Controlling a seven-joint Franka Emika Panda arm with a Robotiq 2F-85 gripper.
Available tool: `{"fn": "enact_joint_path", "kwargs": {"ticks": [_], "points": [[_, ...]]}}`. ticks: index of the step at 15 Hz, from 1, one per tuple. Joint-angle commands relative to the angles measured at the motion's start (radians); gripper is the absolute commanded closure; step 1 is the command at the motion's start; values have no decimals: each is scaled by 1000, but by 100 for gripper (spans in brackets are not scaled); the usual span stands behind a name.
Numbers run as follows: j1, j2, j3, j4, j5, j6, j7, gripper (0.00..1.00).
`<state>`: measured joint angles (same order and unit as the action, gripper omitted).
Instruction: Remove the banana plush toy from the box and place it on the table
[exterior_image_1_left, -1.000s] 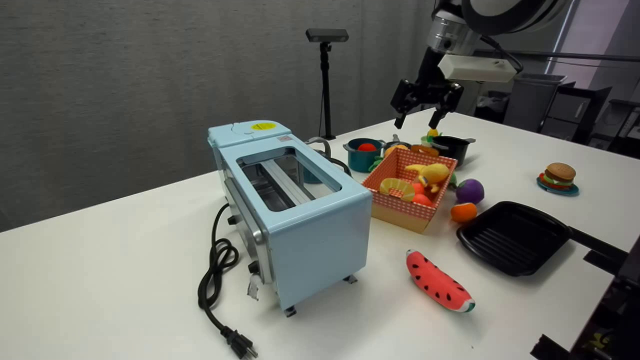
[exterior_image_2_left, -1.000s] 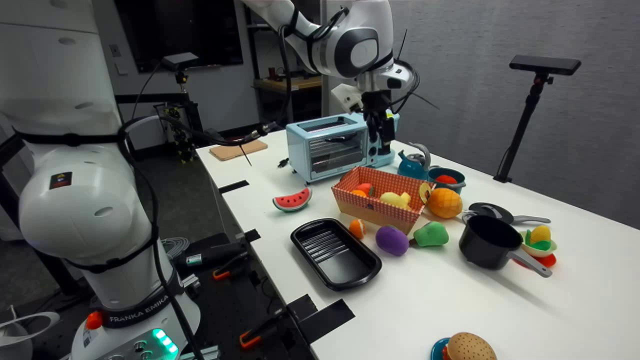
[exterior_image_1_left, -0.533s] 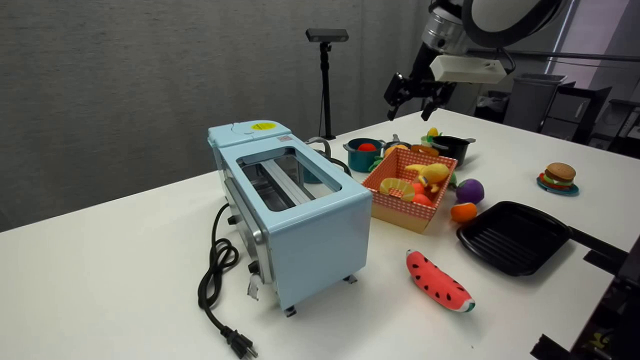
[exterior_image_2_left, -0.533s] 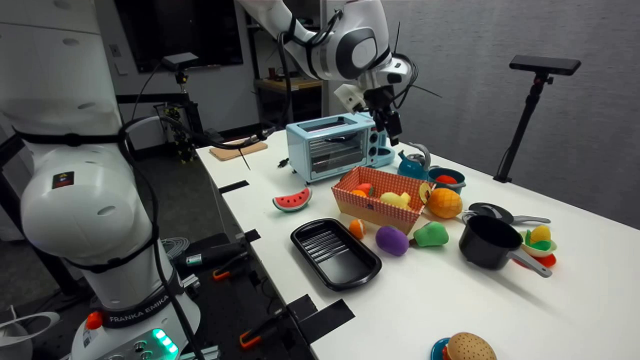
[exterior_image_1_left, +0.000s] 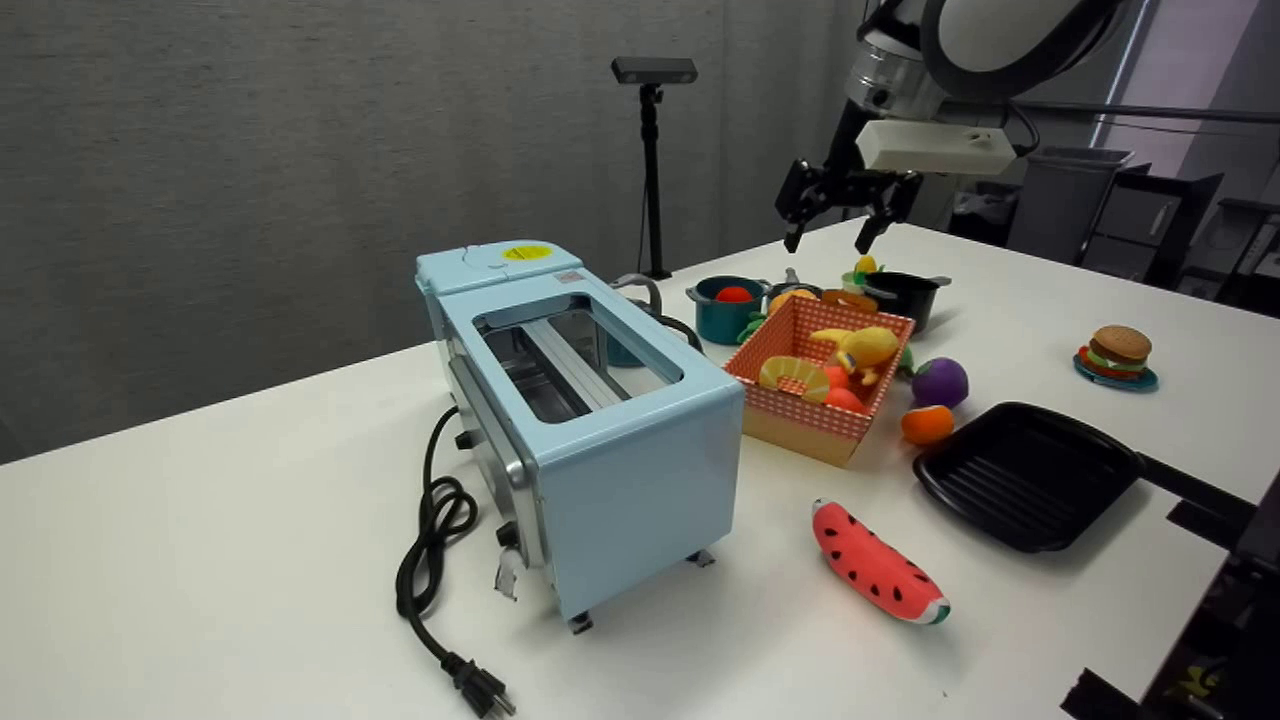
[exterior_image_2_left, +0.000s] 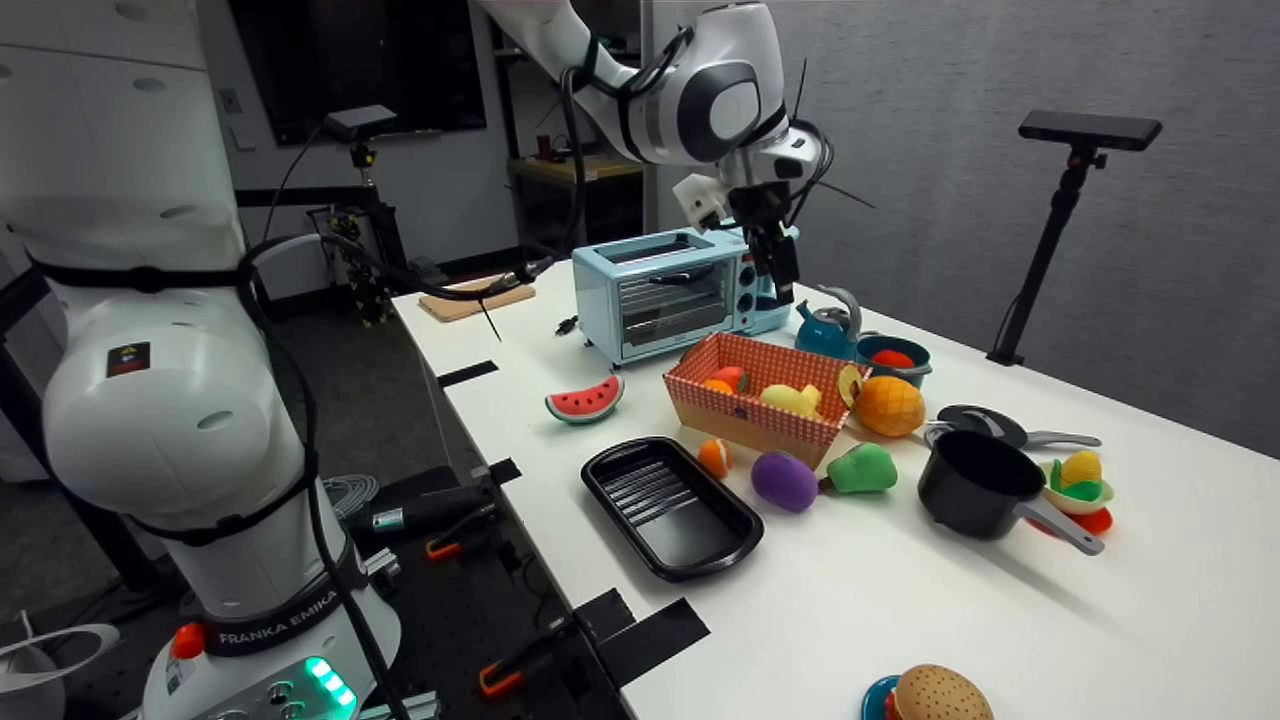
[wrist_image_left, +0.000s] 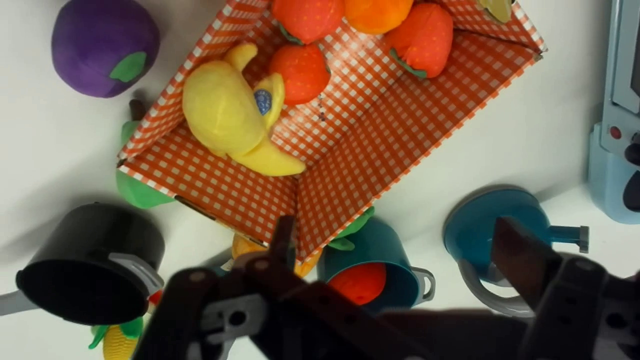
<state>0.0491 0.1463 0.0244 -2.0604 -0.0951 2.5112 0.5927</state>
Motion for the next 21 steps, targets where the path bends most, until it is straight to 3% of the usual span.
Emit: {"fn": "enact_joint_path", "kwargs": {"ticks": [1,5,8,9,15,21], "points": [[15,15,-28,59,-12,-80,56,0],[15,30,-35,118,-6,-151,107,0],[27,26,-32,129,-27,-127,157,0],[12,14,-30,98,4,-121,97,0],[20,16,-28,108,3,-121,117,0],[14,95,-36,145,21,-125,111,0]]}}
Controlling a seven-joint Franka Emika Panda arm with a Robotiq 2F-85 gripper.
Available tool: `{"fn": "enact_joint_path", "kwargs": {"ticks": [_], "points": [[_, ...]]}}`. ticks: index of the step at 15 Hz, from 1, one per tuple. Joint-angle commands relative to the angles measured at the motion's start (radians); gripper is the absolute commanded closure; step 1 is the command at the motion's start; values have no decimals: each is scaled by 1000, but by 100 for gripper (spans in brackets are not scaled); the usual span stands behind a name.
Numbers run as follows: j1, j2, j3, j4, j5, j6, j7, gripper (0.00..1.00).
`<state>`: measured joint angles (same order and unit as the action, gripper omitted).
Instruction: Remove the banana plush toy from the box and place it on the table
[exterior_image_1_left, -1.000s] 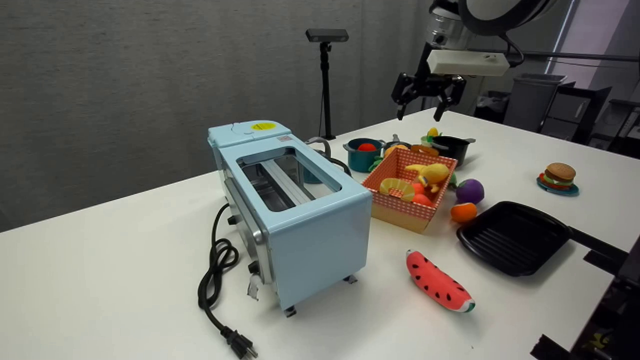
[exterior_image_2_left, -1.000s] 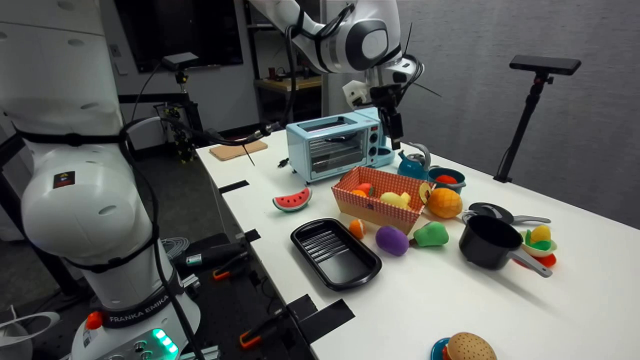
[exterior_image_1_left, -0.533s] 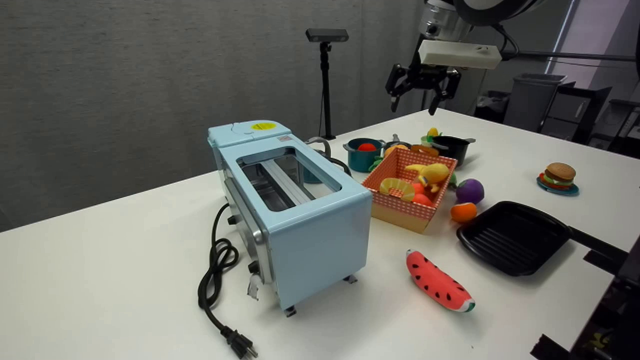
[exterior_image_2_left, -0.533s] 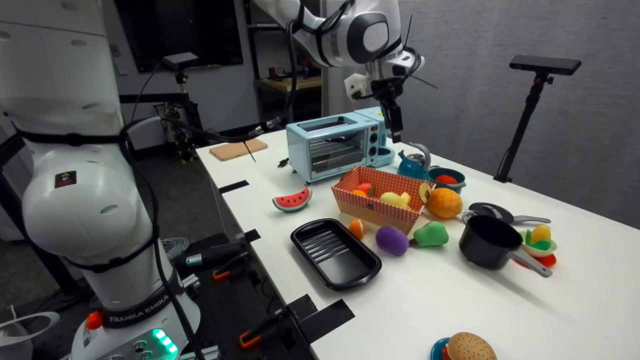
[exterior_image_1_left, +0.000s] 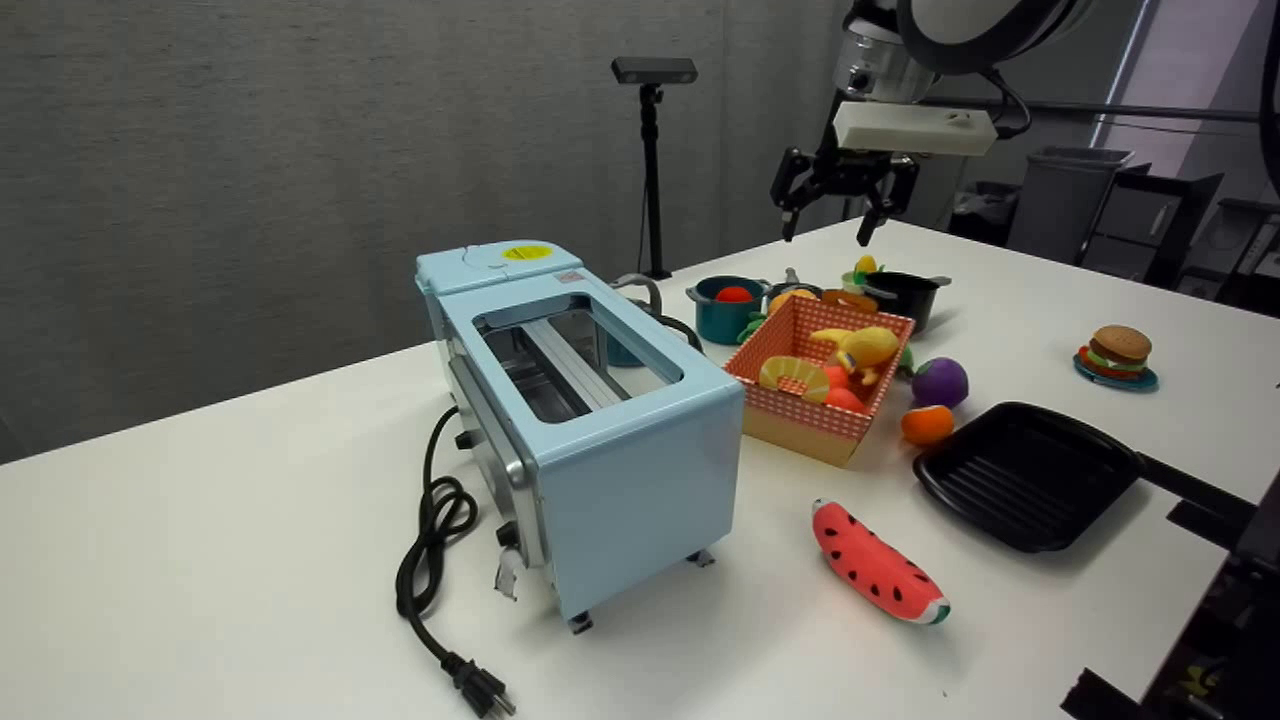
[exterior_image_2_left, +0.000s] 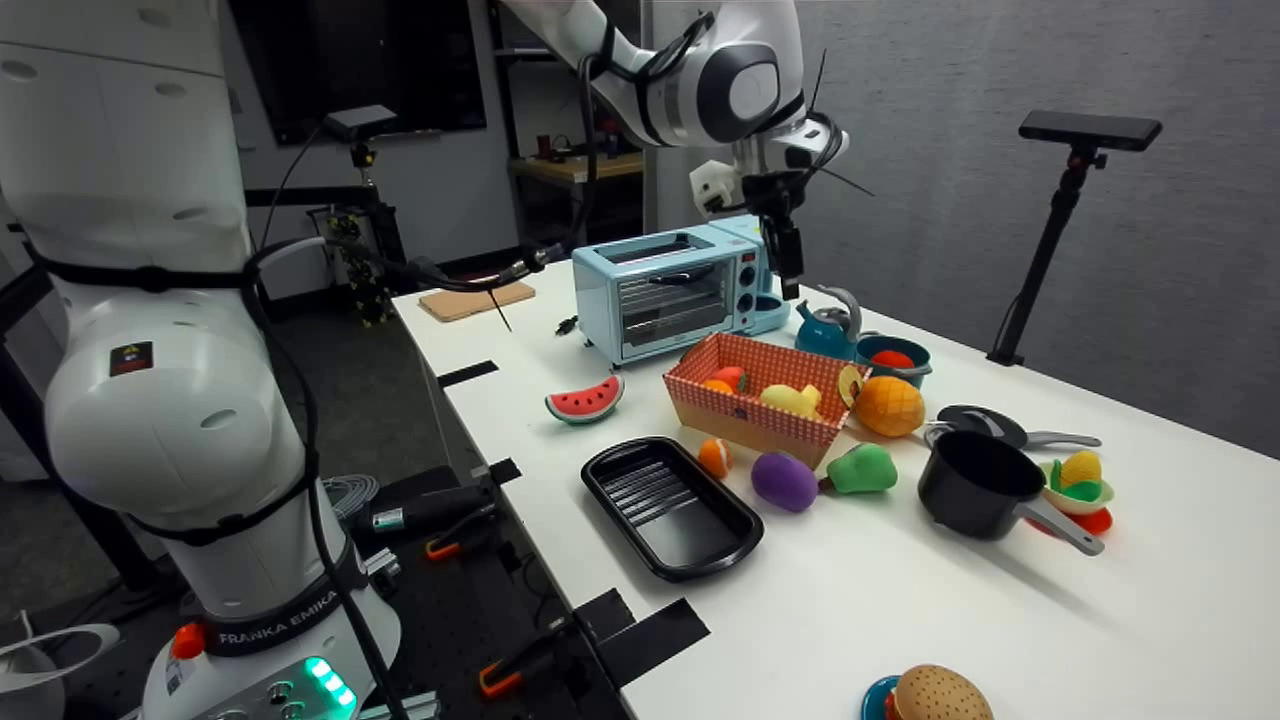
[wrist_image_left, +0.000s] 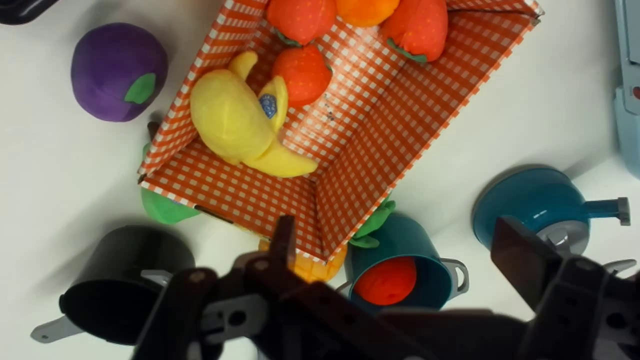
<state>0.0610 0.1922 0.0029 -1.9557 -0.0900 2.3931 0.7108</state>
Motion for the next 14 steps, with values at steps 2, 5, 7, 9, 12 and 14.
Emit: {"fn": "enact_joint_path", "kwargs": {"ticks": [2,5,7,9,12,14], "points": [[0,86,-21,59,22,-10,-7,0],[2,136,-35,91,28,-16,-6,0],[4,162,-43,111,33,-20,-4,0],[5,182,-52,127,37,-23,0,0],[10,201,-64,143,37,-27,10,0],[10,208,-65,149,44,-26,9,0]]}}
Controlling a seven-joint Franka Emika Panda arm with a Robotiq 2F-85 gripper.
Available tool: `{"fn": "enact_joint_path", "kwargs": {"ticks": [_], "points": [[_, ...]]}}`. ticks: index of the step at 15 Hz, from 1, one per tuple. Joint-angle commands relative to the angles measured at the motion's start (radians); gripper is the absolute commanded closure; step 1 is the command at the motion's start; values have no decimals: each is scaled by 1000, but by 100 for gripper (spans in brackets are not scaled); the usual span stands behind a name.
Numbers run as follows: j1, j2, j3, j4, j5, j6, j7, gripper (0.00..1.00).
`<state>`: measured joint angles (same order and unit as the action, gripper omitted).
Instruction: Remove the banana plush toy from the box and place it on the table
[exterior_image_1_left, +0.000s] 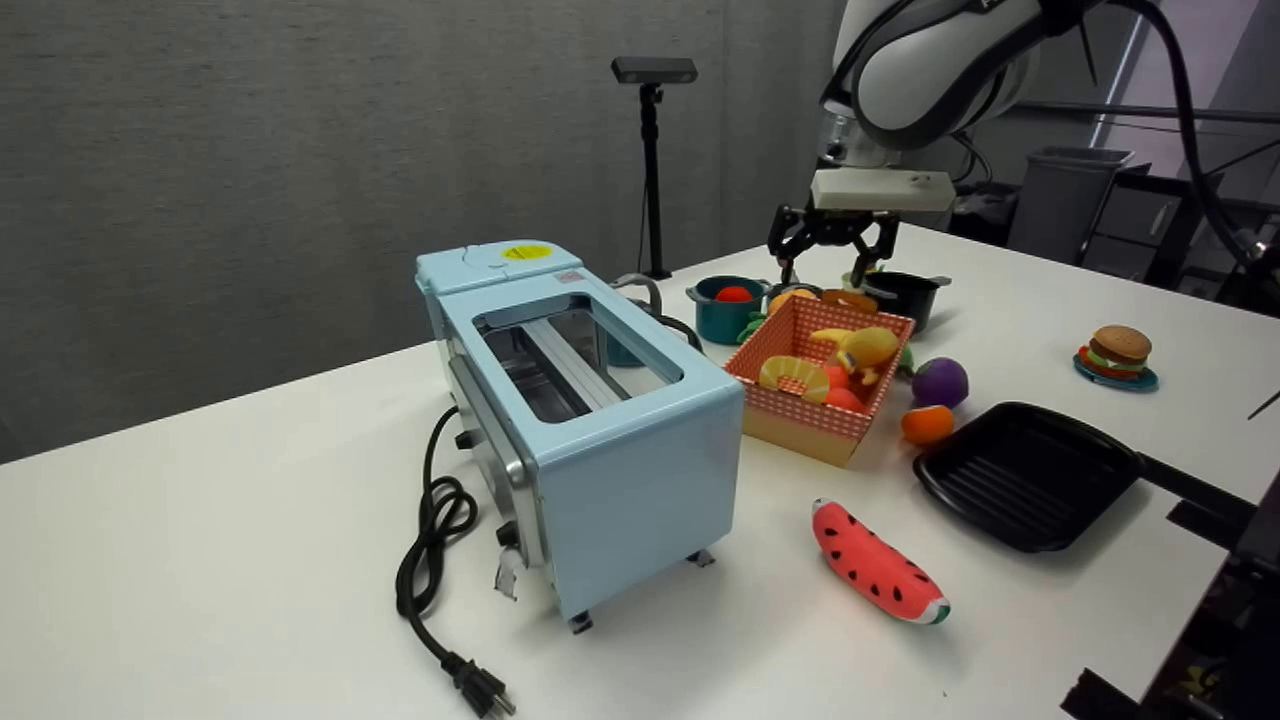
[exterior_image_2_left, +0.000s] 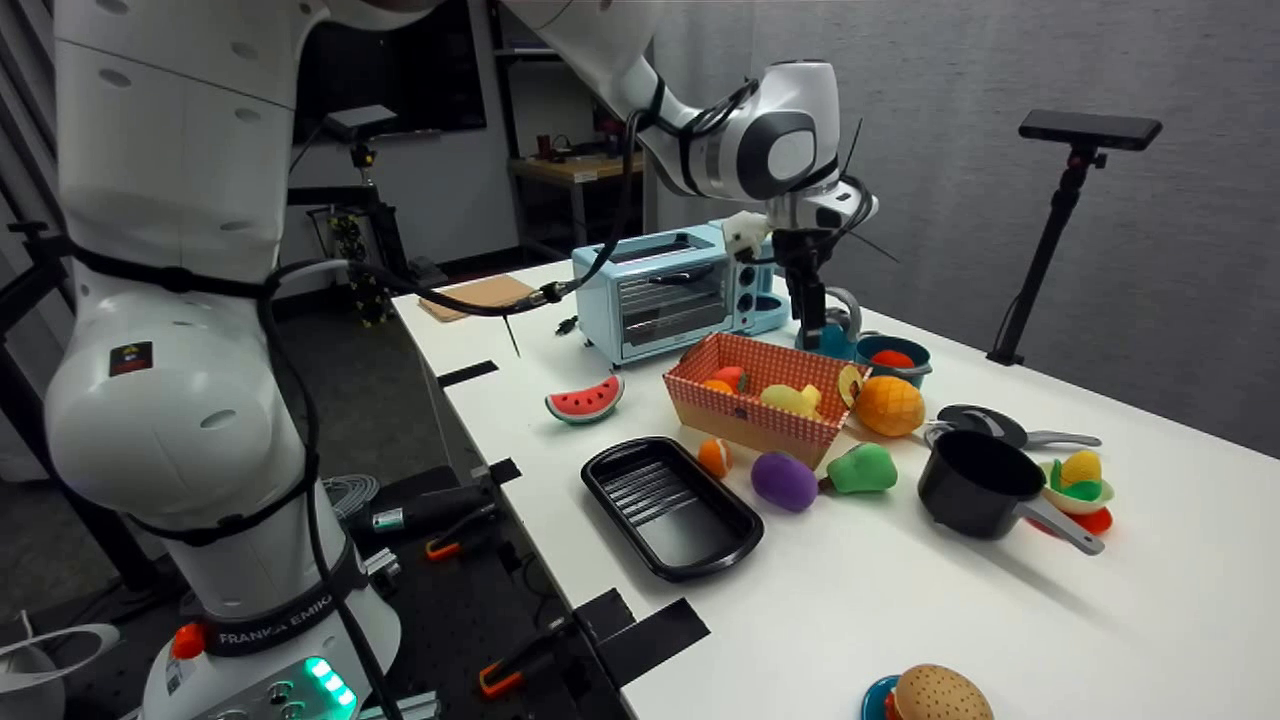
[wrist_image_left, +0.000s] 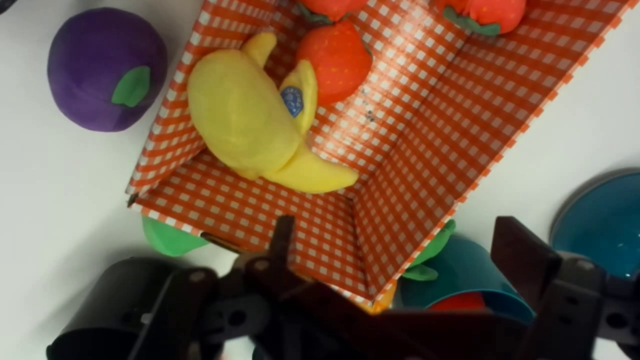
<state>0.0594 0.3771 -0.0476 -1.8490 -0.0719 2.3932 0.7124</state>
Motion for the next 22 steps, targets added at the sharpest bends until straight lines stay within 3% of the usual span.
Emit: {"fn": "enact_joint_path", "kwargs": {"ticks": [1,7,15,22], "points": [[13,21,-12,38,29,-28,3,0],[21,9,-14,9,25,-4,-6,0],[42,-75,-20,-154,-16,24,4,0],[34,-98,-13,-211,-7,40,-11,0]]}}
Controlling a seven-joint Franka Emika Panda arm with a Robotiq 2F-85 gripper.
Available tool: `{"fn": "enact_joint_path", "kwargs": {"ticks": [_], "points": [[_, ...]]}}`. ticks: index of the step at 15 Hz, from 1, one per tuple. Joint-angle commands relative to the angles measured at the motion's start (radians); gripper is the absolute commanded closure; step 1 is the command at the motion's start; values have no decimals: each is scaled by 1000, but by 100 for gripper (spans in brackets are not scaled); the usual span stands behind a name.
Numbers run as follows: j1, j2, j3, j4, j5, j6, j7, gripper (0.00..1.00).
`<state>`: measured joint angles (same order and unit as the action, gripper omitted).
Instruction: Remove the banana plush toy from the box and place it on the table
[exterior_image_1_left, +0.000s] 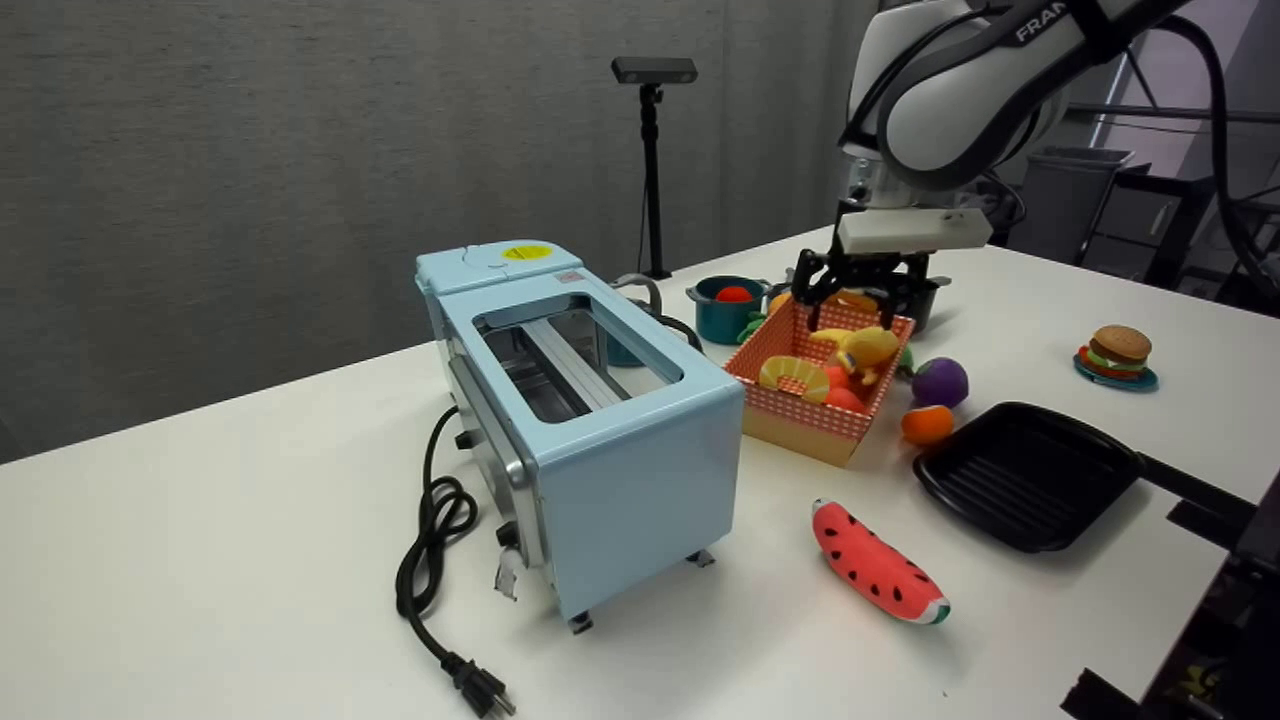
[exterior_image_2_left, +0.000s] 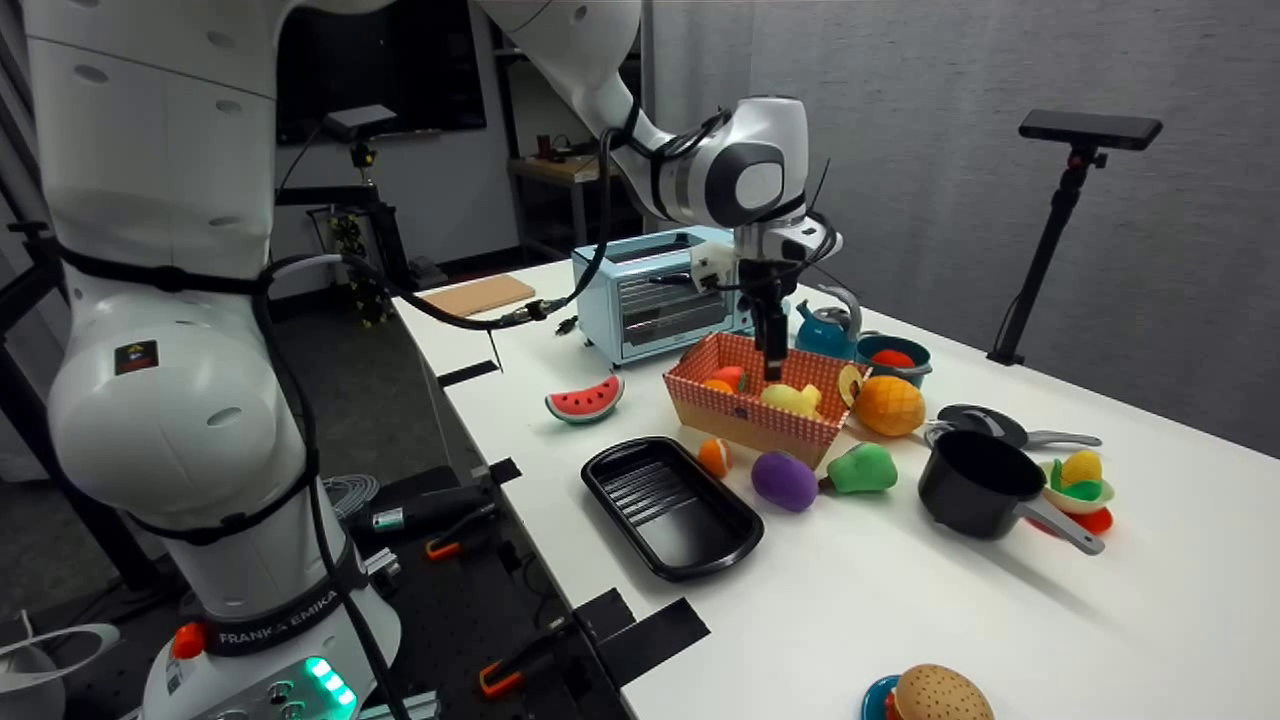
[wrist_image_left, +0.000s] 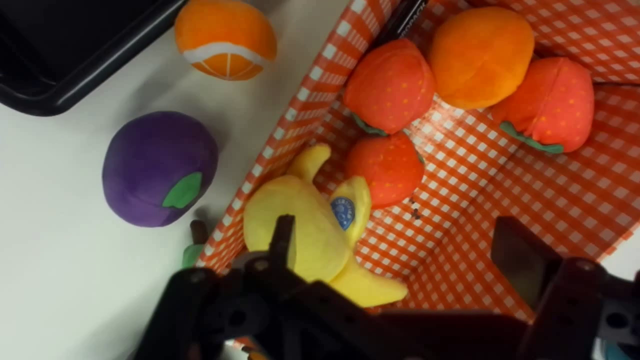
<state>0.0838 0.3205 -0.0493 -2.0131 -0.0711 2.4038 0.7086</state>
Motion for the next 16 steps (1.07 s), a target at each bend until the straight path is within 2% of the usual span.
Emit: {"fn": "enact_joint_path", "kwargs": {"ticks": [1,10,16], "points": [[8,-44,-12,-49,-7,36,-7,0],[-64,-68,-34,-62,120,171,-44,0],[-55,-2,-72,-2,75,125,-16,0]]}}
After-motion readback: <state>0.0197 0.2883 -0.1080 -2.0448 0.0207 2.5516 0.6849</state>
